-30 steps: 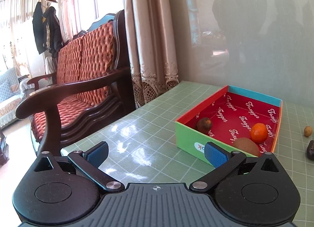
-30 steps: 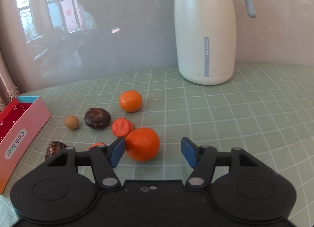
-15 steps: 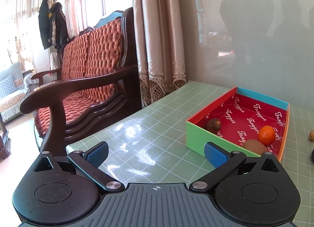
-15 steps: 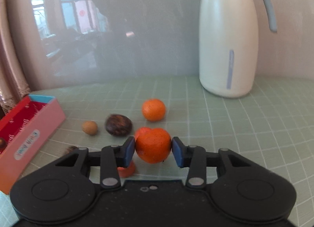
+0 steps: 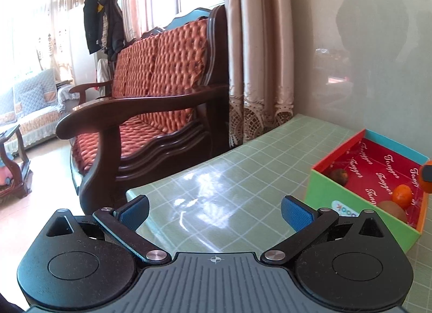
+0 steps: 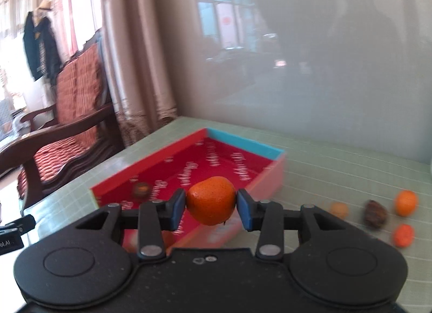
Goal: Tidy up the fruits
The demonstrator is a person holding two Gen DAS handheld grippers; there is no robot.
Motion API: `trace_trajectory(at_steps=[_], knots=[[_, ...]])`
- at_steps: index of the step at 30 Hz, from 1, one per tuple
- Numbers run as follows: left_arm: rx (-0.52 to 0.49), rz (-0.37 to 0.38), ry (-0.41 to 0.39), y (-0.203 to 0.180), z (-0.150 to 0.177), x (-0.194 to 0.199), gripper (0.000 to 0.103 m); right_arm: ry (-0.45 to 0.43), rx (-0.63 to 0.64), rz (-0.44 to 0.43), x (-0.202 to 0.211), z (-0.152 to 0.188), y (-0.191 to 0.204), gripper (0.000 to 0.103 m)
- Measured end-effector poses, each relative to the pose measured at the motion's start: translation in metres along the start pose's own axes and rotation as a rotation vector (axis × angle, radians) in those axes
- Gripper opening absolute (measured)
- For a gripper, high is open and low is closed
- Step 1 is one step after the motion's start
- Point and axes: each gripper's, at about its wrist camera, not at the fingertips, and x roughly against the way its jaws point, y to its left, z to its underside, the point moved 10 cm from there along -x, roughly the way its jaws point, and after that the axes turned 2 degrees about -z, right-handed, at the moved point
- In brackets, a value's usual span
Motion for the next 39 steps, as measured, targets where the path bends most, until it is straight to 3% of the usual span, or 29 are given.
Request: trace_trajectory(at_steps=[8, 12, 18, 24, 30, 39], knots=[[0.034, -0.024, 0.014, 0.024, 0.001, -0.009, 0.103, 0.08, 0.044, -0.016, -0.049, 0.005, 0.036, 0.041], [0.054, -0.021, 0.033, 0.027, 0.003, -0.013, 0.103, 0.113, 0.049, 0.0, -0.056, 0.016, 0.035, 0.041], [0.042, -0.013, 0.02, 0.018, 0.002, -0.009, 0.103, 0.087, 0.044, 0.012, -0.048, 0.013, 0.031, 0.044], [0.024, 0.003, 0.014, 0.003, 0.002, -0.003, 0.103, 0.048, 0.023, 0.041, -0.022, 0.008, 0.013, 0.045], [-0.035, 0.055, -0.023, -0.03, 0.0, 0.013, 0.103, 0.018, -0.012, 0.125, 0.02, 0.014, -0.029, 0.047], [-0.21, 0.232, -0.157, -0.13, 0.003, 0.066, 0.103, -0.082, -0.085, 0.403, 0.114, 0.039, -0.127, 0.052]])
